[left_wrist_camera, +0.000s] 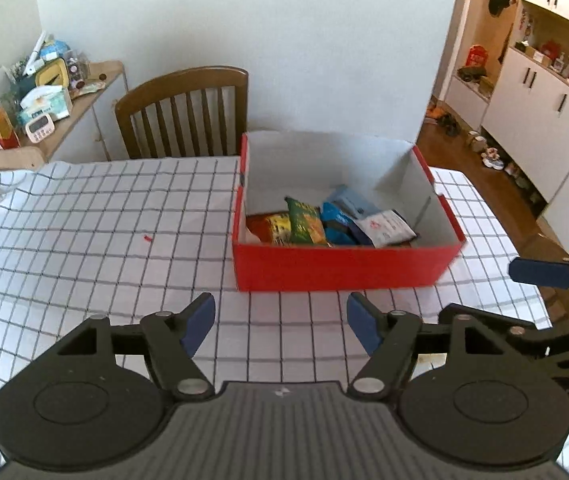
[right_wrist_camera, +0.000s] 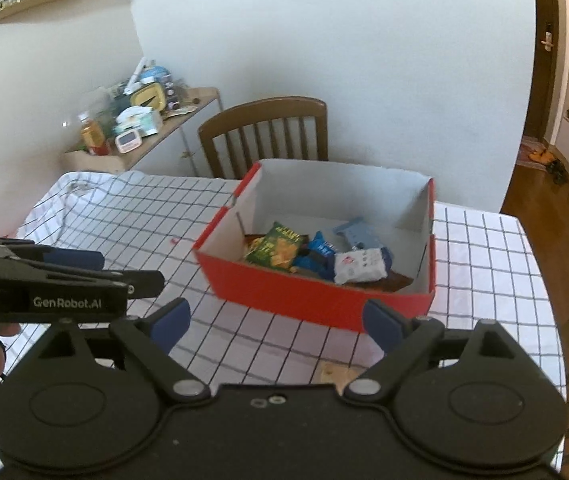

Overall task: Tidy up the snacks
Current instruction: 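Withdraw both tools from the box back toward the remaining snacks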

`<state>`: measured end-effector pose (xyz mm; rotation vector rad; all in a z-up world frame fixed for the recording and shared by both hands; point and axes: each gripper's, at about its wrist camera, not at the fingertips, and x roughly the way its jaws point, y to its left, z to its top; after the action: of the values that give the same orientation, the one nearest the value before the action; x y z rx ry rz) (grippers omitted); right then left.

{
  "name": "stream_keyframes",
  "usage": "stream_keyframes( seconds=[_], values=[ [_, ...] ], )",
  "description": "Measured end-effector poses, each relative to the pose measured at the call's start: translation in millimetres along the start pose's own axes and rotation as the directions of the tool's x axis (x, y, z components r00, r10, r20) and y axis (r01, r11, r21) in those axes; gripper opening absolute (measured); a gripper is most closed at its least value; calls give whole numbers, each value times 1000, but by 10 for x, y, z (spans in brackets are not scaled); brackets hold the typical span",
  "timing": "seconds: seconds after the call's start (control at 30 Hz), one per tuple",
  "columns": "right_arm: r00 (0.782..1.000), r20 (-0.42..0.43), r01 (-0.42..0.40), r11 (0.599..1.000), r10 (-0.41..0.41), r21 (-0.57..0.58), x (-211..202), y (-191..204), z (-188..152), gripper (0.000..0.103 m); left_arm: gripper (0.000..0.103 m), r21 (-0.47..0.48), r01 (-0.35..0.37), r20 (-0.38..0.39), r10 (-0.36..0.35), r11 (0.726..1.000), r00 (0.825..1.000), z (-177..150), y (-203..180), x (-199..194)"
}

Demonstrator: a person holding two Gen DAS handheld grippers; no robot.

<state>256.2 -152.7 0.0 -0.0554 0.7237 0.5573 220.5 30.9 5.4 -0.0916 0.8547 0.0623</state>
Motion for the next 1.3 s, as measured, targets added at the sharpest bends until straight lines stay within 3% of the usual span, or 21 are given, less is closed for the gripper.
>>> stream_keyframes(
  seconds=[0.17, 0.27, 0.37, 0.7, 1.0, 1.3],
  values=[
    [1000, -4, -28, 1000, 28, 1, -96, 83, -196, 98, 73, -17, 18, -13, -18, 1000, 1000, -230, 47, -115],
    [999, -10, -40, 999, 40, 0, -122, 120, -304, 101, 81, -39, 25, -24, -26, 999, 999, -378, 91, -162],
    [998, -21, -57, 998, 57, 1, -141, 151, -418, 101, 82, -63, 25, -43, -28, 998, 999, -521, 129, -178],
    [993, -92, -73, 997, 72, -11, -42, 194, -828, 102, 86, -169, 12, -155, -38, 986, 987, -972, 266, -28],
    [983, -174, -63, 998, 61, -9, 219, 132, -1155, 102, 86, -214, -76, -281, 13, 974, 960, -1232, 313, 365],
    [975, -219, -34, 998, 22, -47, 581, 28, -1198, 98, 86, -243, -144, -368, 46, 959, 929, -1329, 372, 743]
  ],
)
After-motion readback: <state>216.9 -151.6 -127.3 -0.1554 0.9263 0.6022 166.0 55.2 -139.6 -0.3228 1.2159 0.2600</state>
